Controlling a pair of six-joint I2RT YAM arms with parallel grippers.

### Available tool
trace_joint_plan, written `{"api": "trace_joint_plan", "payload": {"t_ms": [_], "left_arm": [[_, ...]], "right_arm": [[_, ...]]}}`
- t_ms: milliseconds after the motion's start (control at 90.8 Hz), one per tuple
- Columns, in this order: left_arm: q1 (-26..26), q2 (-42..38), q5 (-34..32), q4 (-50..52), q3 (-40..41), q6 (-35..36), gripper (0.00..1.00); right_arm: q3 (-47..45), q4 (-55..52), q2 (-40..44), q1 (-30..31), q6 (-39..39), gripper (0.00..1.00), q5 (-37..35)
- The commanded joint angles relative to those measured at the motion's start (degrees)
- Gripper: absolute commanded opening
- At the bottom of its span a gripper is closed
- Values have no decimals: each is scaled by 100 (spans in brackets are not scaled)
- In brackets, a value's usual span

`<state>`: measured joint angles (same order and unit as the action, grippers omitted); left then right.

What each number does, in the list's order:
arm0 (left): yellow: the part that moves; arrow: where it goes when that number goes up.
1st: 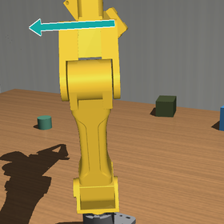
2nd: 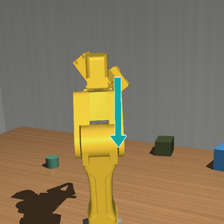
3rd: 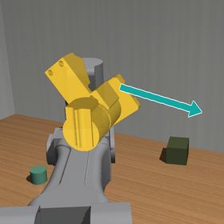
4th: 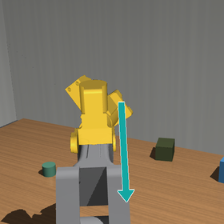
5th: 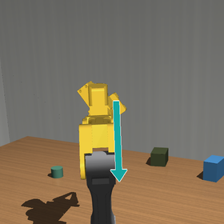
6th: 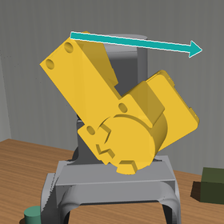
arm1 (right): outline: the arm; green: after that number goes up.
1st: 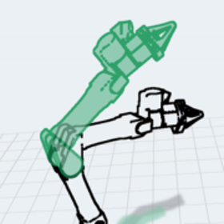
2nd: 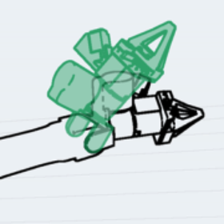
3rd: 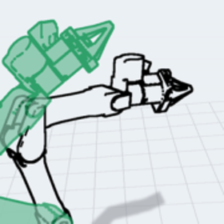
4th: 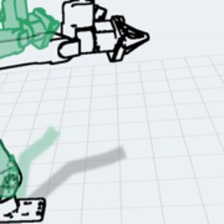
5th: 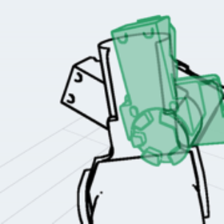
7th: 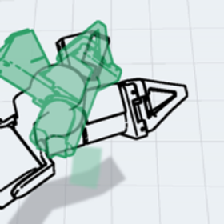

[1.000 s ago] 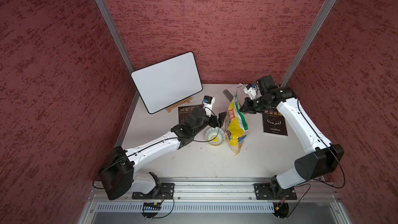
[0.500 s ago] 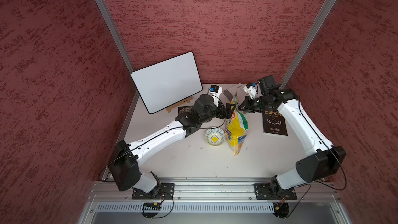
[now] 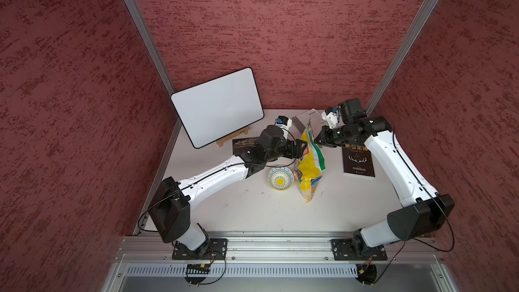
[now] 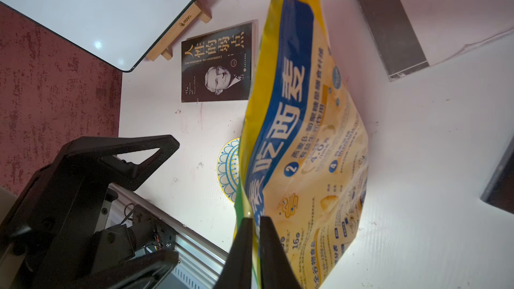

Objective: Pour the oats into the breakfast bowl
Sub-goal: Open the oats bag at the center of the board.

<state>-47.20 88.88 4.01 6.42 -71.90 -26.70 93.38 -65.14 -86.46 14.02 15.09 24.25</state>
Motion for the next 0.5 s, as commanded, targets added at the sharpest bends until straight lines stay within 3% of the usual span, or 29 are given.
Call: {"api": "trace_joint_plan", "payload": {"t_ms": [0,485], "left_arm": [[1,102,1,-91,-105,-27,90],[12,50,-76,-70,-65,24,90]], "right_arm": [[209,-33,-40,-36,-75,17,104],[356,-51,-329,9,-77,21,222]]}}
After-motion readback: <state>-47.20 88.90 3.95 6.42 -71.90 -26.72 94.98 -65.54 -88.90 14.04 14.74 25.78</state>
